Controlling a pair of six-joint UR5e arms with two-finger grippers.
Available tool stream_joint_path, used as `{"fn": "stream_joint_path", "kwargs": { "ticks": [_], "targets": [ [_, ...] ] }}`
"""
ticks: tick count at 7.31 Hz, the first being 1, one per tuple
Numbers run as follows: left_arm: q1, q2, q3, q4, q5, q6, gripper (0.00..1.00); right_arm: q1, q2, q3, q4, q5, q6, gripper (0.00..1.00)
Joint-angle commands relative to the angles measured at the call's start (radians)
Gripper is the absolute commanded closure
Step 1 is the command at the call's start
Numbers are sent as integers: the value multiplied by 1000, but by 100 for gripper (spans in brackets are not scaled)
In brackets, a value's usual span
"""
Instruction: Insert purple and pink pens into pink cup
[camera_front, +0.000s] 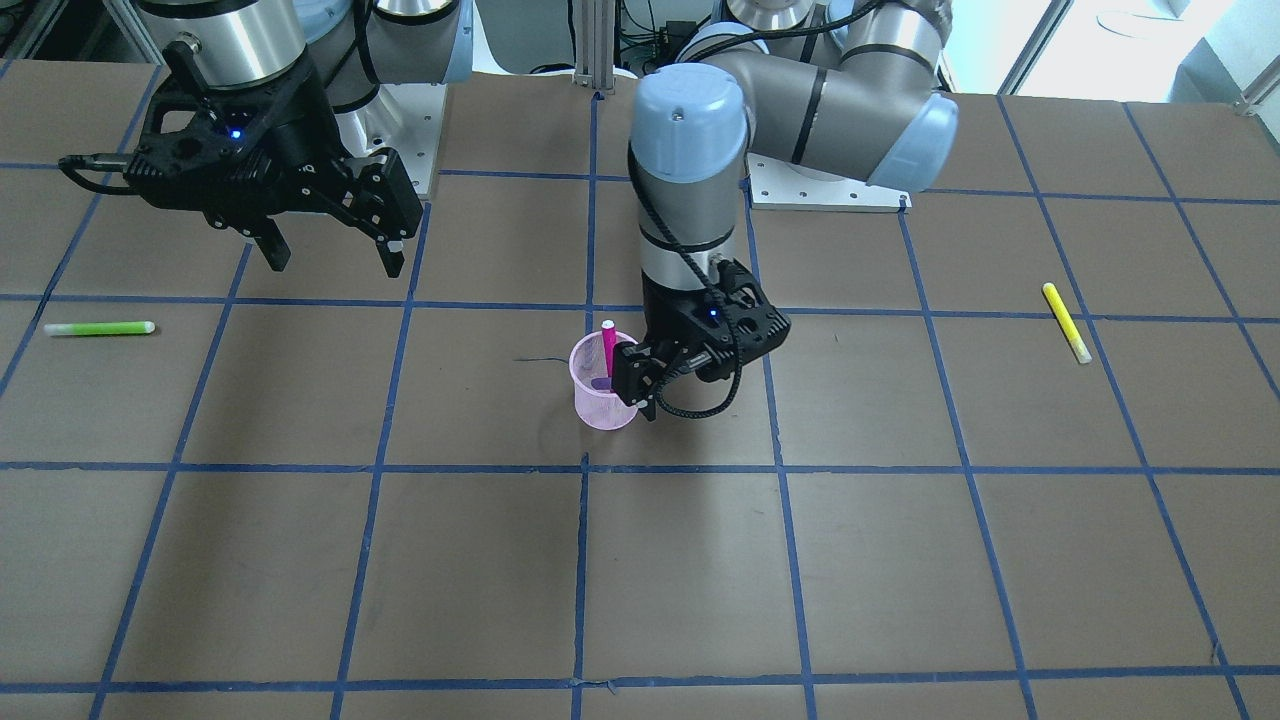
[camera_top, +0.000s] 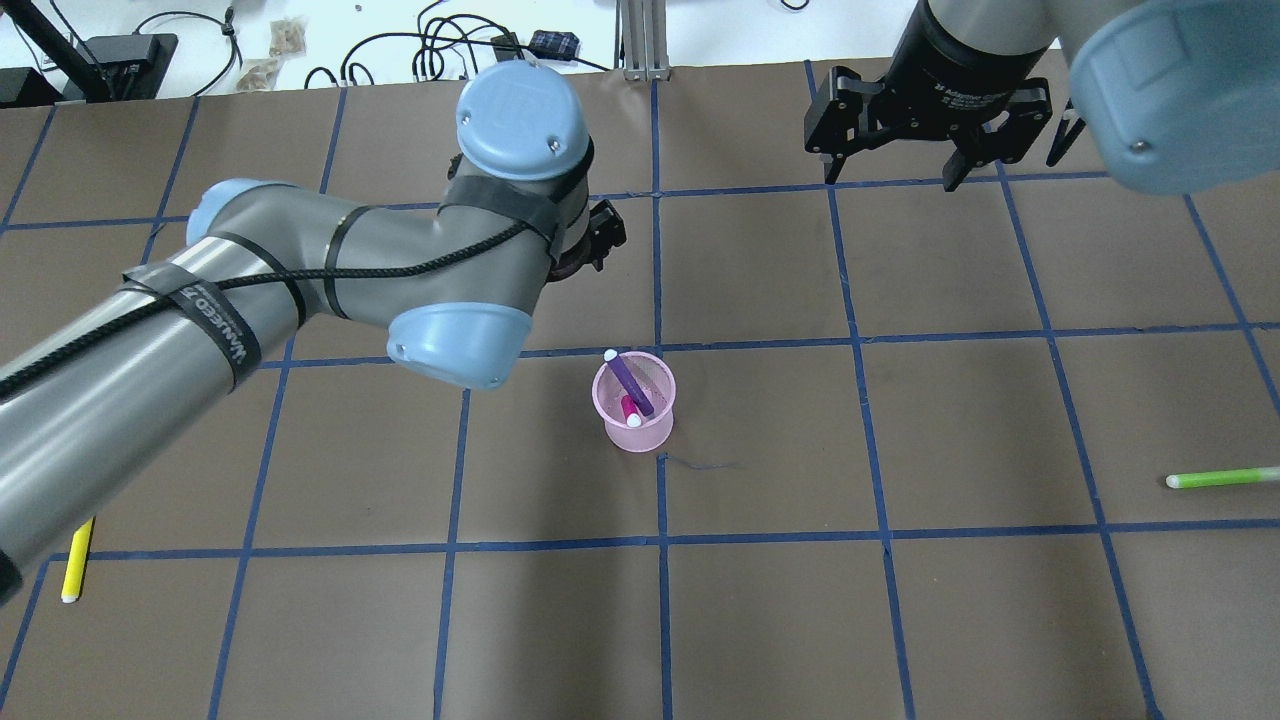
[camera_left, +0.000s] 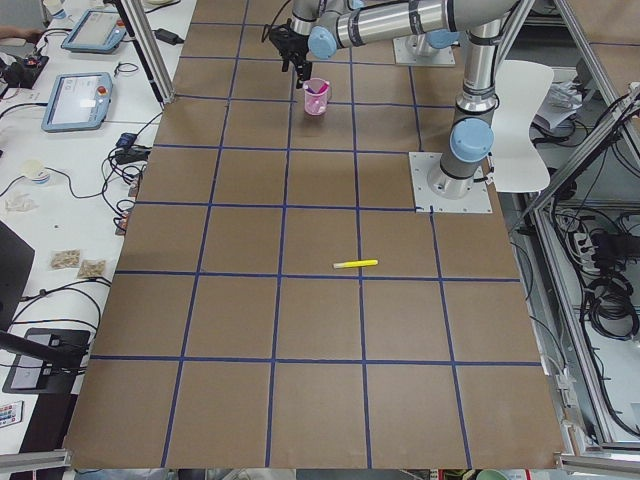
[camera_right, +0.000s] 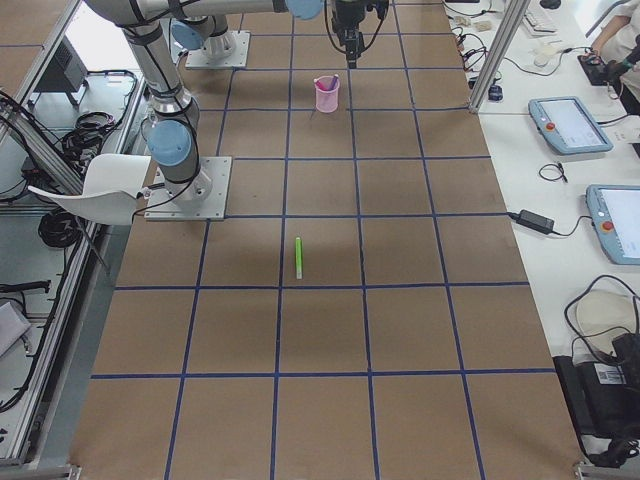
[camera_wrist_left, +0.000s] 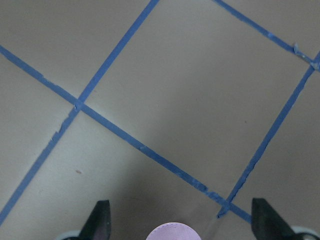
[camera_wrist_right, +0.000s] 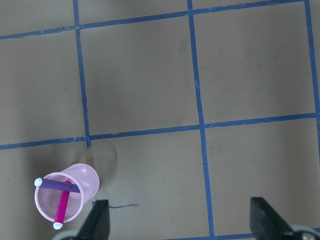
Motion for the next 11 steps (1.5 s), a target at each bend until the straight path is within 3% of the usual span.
{"fn": "stream_joint_path", "kwargs": {
  "ticks": [1, 3, 5, 11],
  "targets": [
    [192, 38, 97, -203, -119, 321, 0, -1, 0, 0, -1, 0, 0, 0],
    [287, 110, 123, -369, -115, 679, 0, -1, 0, 0, 1, -1, 0, 0],
    [363, 191, 147, -509, -118, 714, 0, -1, 0, 0, -1, -1, 0, 0],
    [364, 293, 94, -547, -109, 736, 0, -1, 0, -1, -1, 0, 0, 0]
  ]
}}
